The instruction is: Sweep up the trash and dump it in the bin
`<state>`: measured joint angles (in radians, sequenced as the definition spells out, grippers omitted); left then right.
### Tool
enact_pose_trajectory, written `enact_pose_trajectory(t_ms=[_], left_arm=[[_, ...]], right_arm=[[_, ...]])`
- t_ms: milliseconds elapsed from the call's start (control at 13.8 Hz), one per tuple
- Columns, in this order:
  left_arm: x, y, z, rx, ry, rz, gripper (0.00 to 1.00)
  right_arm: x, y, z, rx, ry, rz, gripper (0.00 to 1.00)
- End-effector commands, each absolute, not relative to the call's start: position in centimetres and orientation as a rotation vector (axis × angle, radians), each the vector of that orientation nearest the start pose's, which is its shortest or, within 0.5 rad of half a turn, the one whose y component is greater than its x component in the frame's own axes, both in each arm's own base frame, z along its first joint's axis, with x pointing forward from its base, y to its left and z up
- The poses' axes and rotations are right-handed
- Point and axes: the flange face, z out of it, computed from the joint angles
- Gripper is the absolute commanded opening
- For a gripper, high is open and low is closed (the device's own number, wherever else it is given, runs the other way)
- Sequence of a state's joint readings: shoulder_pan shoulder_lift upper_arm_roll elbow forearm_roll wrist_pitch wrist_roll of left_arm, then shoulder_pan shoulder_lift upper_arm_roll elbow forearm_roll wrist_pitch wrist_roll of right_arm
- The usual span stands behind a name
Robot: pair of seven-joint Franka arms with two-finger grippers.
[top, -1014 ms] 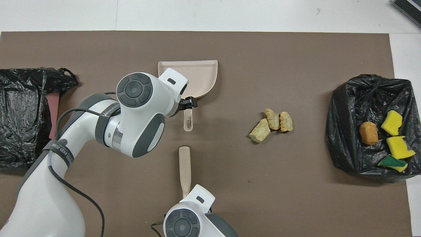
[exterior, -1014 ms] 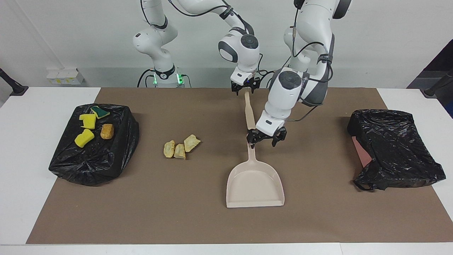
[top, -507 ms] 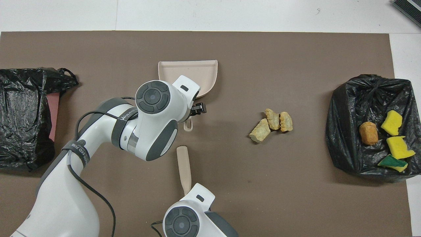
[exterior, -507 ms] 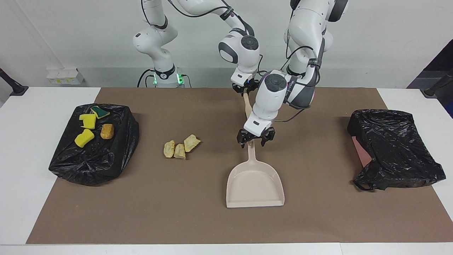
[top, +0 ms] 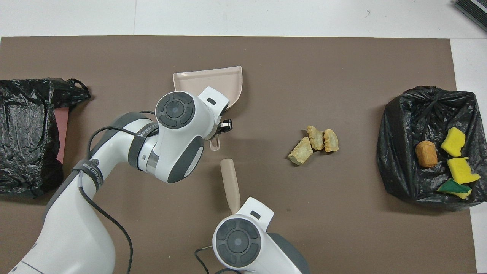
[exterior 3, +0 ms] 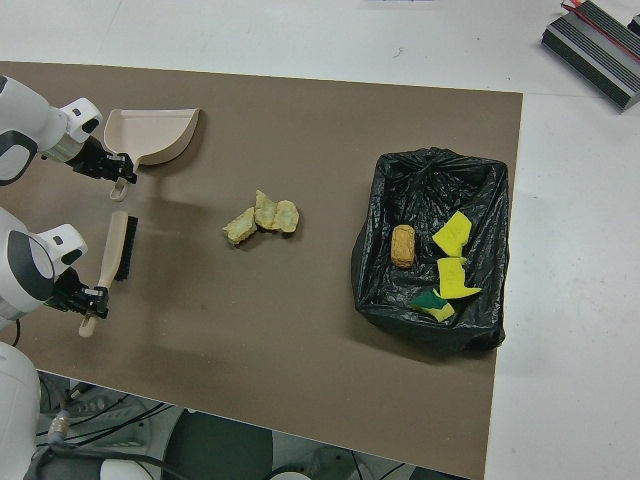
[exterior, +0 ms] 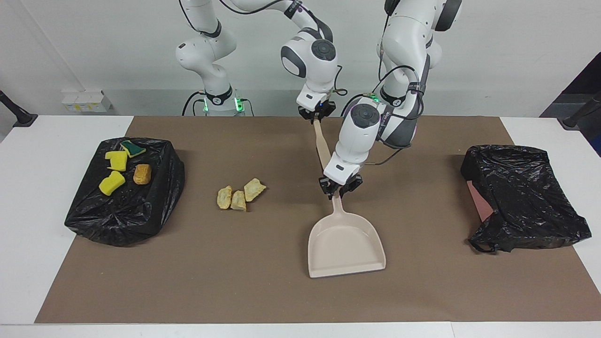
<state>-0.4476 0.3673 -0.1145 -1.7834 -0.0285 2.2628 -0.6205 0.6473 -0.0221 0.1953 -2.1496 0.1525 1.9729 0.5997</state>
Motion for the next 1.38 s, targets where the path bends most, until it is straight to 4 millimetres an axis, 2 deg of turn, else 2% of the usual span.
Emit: enact_pose_trajectory(t_ms=[0, 145, 362, 507, 580, 725, 797, 870, 942, 1014, 1087, 1304], left_arm=[[56.5, -31.7, 38.8, -3.230, -0.044, -0.103, 0.00], [56.7, -29.6, 40.9, -3.217, 0.026, -0.095, 0.00], [56.8, -26.0, 43.8, -3.177, 0.338, -0.067, 0.00], [57.6, -23.1, 44.7, -3.169, 0.447, -0.050, 0.00], [58.3, -21.6, 44.9, -3.162, 0.556, -0.035, 0.00], [59.8, -20.1, 46.7, -3.065, 0.971, -0.006, 0.00], [60.6, -19.1, 46.9, -2.988, 1.171, -0.010, 0.00], [60.6, -19.3, 46.9, -2.911, 1.334, -0.022, 0.00], [60.6, -19.1, 46.6, -2.842, 1.463, -0.020, 0.00], [60.5, -19.0, 46.7, -2.757, 1.607, -0.013, 0.00], [60.2, -18.9, 46.5, -2.675, 1.741, -0.005, 0.00], [58.7, -18.5, 45.4, -2.518, 1.978, 0.063, 0.00]], right_arm=[[34.9, 34.0, 42.6, -3.121, -0.296, 0.342, 0.00], [37.4, 29.6, 44.2, -3.114, -0.273, 0.355, 0.00], [41.0, 24.3, 44.0, -3.235, -0.162, 0.284, 0.00], [43.5, 19.8, 43.6, -3.325, -0.080, 0.251, 0.00], [44.2, 17.9, 43.4, -3.360, -0.072, 0.248, 0.00], [44.4, 15.0, 42.2, -3.407, -0.130, 0.281, 0.00], [44.9, 12.1, 41.7, -3.432, -0.149, 0.304, 0.00], [45.3, 9.4, 41.2, -3.428, -0.181, 0.329, 0.00], [45.7, 7.8, 41.0, -3.414, -0.202, 0.329, 0.00], [45.9, 6.7, 40.7, -3.407, -0.201, 0.346, 0.00], [45.9, 6.4, 40.1, -3.403, -0.205, 0.367, 0.00], [45.0, 7.0, 36.6, -3.390, -0.243, 0.401, 0.00]])
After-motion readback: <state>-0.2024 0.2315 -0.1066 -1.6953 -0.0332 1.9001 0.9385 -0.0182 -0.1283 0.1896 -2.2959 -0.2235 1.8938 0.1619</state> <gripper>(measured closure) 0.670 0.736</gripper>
